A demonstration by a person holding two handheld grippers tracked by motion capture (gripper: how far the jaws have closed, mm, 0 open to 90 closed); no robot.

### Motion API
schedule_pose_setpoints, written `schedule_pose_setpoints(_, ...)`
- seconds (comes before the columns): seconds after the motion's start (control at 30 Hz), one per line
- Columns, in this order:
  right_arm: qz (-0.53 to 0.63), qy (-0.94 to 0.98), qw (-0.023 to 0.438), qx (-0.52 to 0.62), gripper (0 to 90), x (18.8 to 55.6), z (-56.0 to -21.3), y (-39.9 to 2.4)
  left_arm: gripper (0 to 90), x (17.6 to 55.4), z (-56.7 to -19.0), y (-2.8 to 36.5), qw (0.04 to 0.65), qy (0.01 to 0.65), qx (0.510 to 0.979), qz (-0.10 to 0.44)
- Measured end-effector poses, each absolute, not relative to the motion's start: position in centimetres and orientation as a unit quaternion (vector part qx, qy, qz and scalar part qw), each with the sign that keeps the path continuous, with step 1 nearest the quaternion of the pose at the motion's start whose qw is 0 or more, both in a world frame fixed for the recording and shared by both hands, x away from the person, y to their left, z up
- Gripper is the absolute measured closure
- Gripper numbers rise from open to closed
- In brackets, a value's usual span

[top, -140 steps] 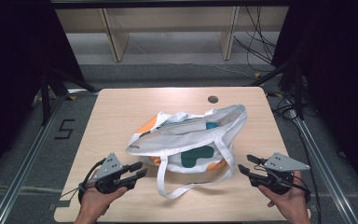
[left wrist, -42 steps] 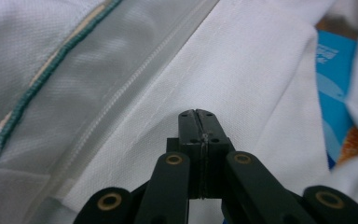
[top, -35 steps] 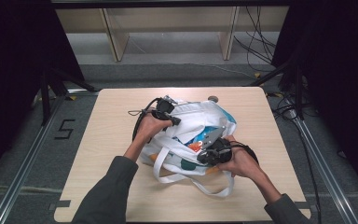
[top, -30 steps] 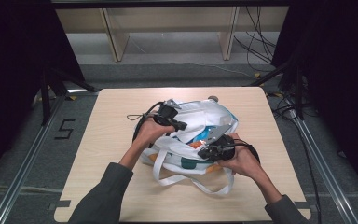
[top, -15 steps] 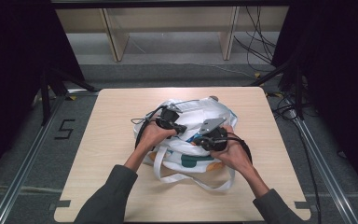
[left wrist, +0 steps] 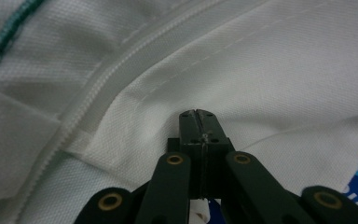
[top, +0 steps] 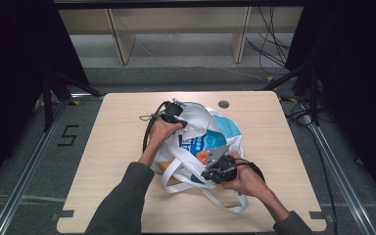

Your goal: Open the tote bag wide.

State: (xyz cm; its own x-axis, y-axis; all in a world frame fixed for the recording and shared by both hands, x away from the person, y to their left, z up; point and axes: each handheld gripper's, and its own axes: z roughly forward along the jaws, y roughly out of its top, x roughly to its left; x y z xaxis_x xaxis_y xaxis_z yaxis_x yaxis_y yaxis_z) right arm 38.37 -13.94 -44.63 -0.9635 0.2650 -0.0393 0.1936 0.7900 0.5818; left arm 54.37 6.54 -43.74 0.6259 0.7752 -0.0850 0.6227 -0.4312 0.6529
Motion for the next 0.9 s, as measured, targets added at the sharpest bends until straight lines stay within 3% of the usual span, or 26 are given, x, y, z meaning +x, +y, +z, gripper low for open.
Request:
schedule_pose_setpoints(0.1, 0.299, 0.944, 0.058, 0.130, 90.0, 38.1, -44.5, -13.9, 89.6, 54.3, -43.9, 6.4, 0.331, 0.413, 0.840, 0.121)
schedule_pose_setpoints(0.23, 0.359, 0.915, 0.096, 0.158, 90.0, 38.8, -42.9, -15.4, 89.3, 53.4, -42.8, 7.4, 0.361, 0.404, 0.834, 0.110)
schedule_pose_setpoints(0.37, 0.440, 0.857, 0.198, 0.180, 90.0, 41.3, -38.0, -19.5, 88.2, 52.0, -41.1, 9.3, 0.393, 0.389, 0.826, 0.106)
schedule_pose_setpoints(0.53, 0.419, 0.846, 0.238, 0.228, 90.0, 43.9, -37.6, -21.7, 88.0, 50.9, -40.8, 11.7, 0.380, 0.385, 0.833, 0.116)
schedule_pose_setpoints(0.67, 0.408, 0.838, 0.237, 0.273, 90.0, 46.2, -39.6, -23.5, 87.9, 50.6, -42.6, 13.4, 0.371, 0.399, 0.832, 0.109)
schedule_pose_setpoints(0.9, 0.369, 0.848, 0.184, 0.334, 90.0, 49.0, -45.0, -25.9, 89.4, 50.5, -44.4, 14.7, 0.370, 0.402, 0.830, 0.109)
